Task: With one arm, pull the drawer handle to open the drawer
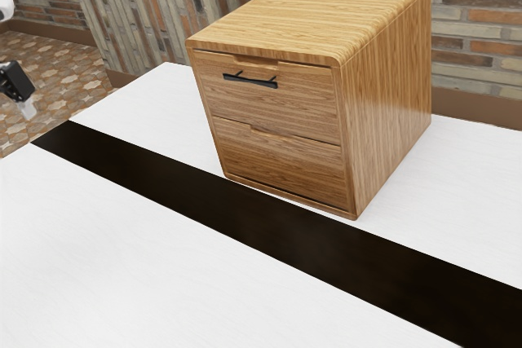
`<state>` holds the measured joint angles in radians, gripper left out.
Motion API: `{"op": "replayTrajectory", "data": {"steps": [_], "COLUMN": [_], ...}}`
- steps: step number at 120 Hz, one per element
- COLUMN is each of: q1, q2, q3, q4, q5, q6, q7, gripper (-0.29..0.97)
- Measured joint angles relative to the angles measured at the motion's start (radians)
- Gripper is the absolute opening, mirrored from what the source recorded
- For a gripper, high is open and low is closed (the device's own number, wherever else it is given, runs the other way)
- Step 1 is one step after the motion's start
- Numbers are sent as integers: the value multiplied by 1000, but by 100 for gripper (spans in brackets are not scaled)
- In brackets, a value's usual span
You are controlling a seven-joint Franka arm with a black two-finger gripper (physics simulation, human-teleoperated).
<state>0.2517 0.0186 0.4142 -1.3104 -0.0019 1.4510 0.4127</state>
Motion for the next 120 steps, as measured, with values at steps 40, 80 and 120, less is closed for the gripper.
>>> {"op": "replayTrajectory", "data": {"steps": [40,80,120], "q1": [99,-97,-213], "q2": [-4,104,34], "q3": [-238,-377,-388], "q4": [163,44,-84], "q5": [76,117,124], "q6": [34,173,351], "q7": [143,473,681], "gripper": [66,65,65]}}
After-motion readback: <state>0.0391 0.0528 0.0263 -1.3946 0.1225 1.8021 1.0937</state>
